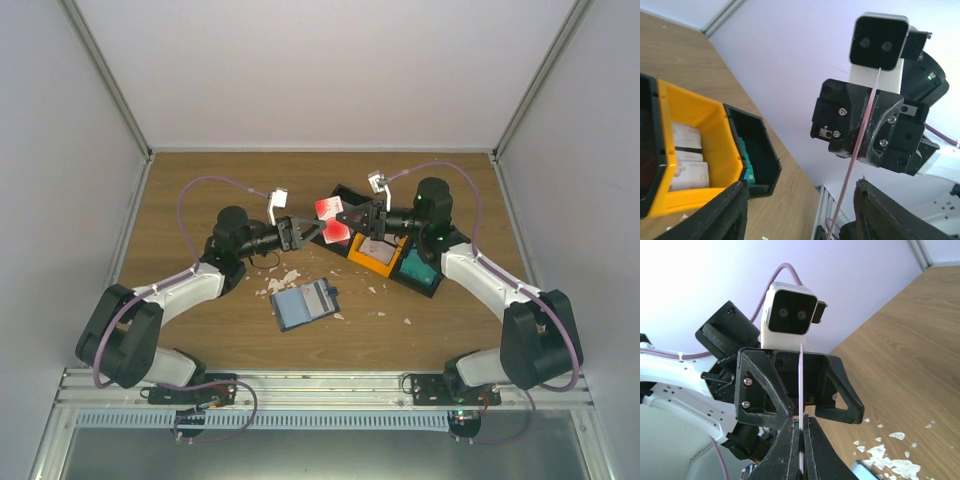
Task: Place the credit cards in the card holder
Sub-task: Pick up the credit card from the storage box.
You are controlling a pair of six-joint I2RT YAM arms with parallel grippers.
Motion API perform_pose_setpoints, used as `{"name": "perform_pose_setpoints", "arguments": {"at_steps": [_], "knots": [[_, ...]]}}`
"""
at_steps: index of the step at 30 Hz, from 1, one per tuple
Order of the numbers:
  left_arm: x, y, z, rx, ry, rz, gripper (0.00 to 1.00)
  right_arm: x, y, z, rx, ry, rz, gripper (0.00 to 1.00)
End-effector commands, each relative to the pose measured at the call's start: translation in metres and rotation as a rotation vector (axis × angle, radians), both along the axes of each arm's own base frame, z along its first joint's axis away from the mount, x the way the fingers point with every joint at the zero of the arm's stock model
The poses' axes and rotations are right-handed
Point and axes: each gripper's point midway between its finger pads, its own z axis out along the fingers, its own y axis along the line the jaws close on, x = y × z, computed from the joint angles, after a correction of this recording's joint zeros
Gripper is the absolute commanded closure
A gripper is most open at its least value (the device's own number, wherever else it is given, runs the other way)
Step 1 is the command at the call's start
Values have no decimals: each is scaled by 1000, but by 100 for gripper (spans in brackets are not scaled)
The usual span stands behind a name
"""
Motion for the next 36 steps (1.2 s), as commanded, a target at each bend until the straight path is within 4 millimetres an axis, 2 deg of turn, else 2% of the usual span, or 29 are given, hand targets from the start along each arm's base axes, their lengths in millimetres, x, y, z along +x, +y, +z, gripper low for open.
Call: {"name": "perform_pose_setpoints", "arguments": {"at_steps": [1,6,10,12,14,16,19,23,30,36], "knots": [[-16,-13,31,-58,-116,-116,46,-15,7,17,54,-44,71,100],[-23,-22,39,-78,-146,-183,62,-19,12,16,57,-35,92,99],[-32,-26,41,-82,-181,-226,86,-21,12,16,49,-40,101,99],[-34,-25,42,-70,-207,-227,99,-20,11,17,33,-51,99,91],[-37,-24,43,-49,-247,-226,100,-17,9,20,9,-75,70,75],[-42,-22,45,-30,-293,-236,100,-11,4,27,-11,-108,25,63],[-52,-21,47,1,-368,-268,100,-7,-1,39,-26,-146,5,55],[-65,-19,49,35,-460,-316,100,-4,-1,51,-54,-172,13,53],[-86,-17,57,55,-595,-403,100,-18,-2,57,-82,-219,92,53],[-87,-17,57,73,-614,-420,100,-34,0,59,-78,-243,149,52]]}}
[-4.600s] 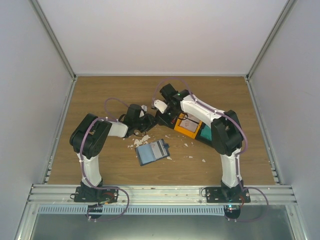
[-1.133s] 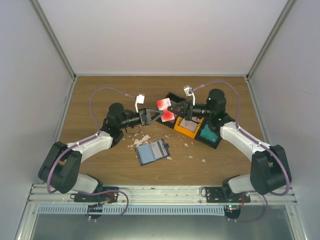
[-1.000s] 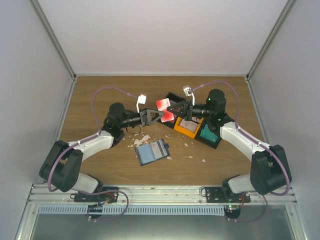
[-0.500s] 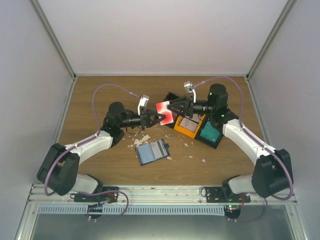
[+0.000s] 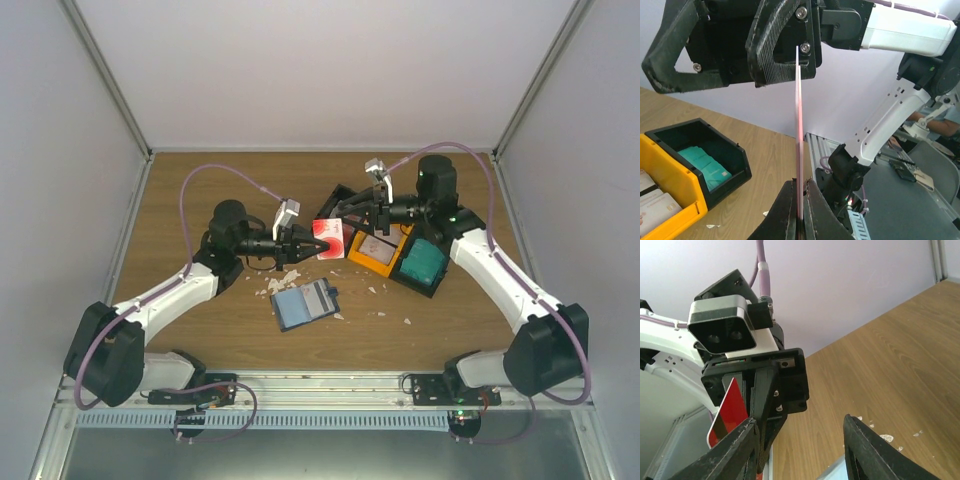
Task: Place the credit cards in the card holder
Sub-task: Pick up the credit card from the storage box.
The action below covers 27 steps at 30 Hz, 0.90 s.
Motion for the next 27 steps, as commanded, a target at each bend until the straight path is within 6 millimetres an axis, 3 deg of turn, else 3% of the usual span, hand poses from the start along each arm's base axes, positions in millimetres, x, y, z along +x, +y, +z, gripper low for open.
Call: {"name": "perform_pose_setpoints", "arguments": {"at_steps": [1,8,14,27], "knots": [[-10,0,17,-17,-107,-44,100,-18,-2,15,7,-63,53,51],[-7,1,11,-3,-85,-23,100,-7,-5,31,31,-85,-44,45],[0,-3,13,-13,-49,0,100,-13,-6,42,77,-133,-37,41],[-2,-3,11,-5,-35,-12,100,-16,7,17,20,-88,40,44]]}}
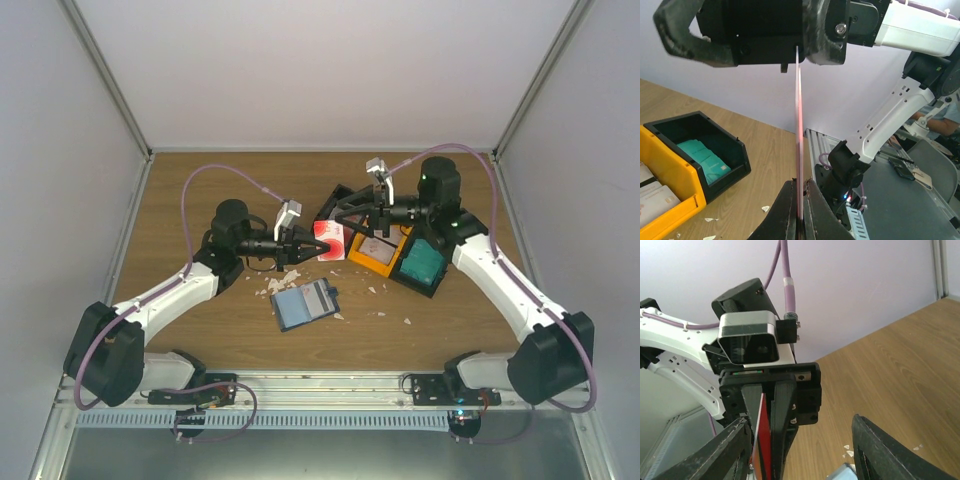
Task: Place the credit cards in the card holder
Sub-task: Pick up the credit card from the storage box.
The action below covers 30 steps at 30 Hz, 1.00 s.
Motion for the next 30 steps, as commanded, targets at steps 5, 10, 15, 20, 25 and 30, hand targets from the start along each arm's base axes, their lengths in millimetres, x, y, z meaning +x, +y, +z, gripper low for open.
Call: {"name": "perform_pose_setpoints", "arguments": {"at_steps": [5,10,15,20,25,30], "knots": [[-6,0,16,-28,-56,-23,100,11,7,-10,-41,23,-16,50],[-13,1,17,-33,-64,-50,100,11,8,-8,-34,36,2,58],[-15,2,20,-38,-77,-57,100,5,9,-8,-33,46,31,60],[-16,2,26,-51,-78,-52,100,-1,9,-15,-39,67,61,65],[-8,3,39,-87,-35,4,100,-16,8,-22,-2,97,138,75],[6,1,49,-109,35,49,100,-24,7,-26,24,145,168,79]]}}
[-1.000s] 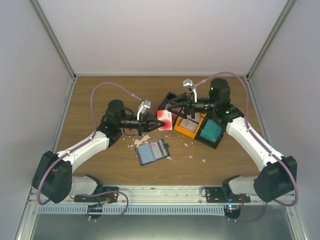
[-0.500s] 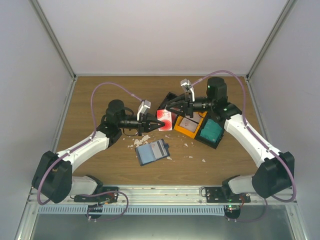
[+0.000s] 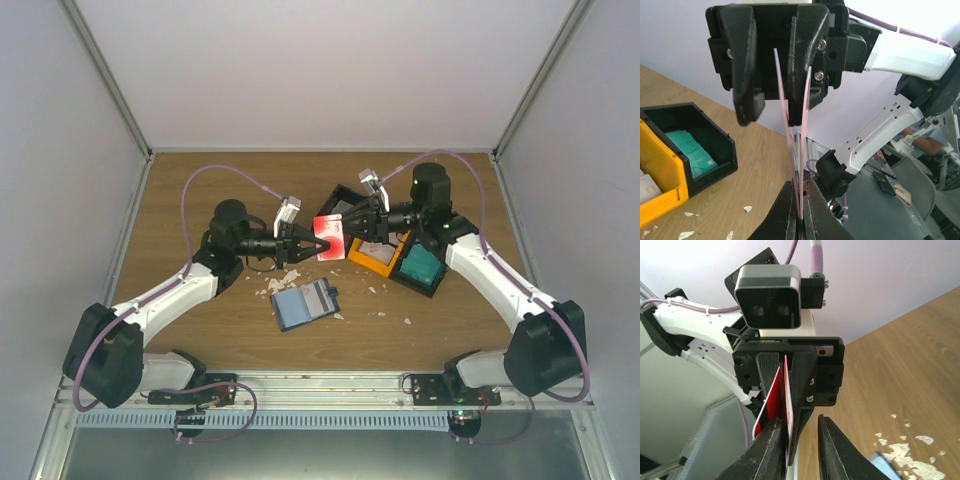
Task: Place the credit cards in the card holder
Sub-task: Pick up the credit card from the storage box.
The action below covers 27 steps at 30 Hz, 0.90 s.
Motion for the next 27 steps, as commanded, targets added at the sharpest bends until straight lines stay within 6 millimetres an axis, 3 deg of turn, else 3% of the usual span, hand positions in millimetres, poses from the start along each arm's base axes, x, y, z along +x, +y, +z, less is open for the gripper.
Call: {"name": "perform_pose_setpoints", "arguments": {"at_steps": [1,4,8,16,20,27], "knots": [[8,0,43,-91,-59,47,100,-13,0,-1,29,53,49,80],[17,-2,45,-84,-10,59,100,-15,0,4,51,76,52,83],[35,0,43,-72,69,113,100,-3,4,14,69,211,15,99],[74,12,27,-44,312,144,95,44,11,23,82,388,-120,100],[81,17,10,-27,404,141,94,71,2,16,96,514,-191,99],[83,21,-14,-10,493,131,94,100,-18,8,125,613,-277,100]]}}
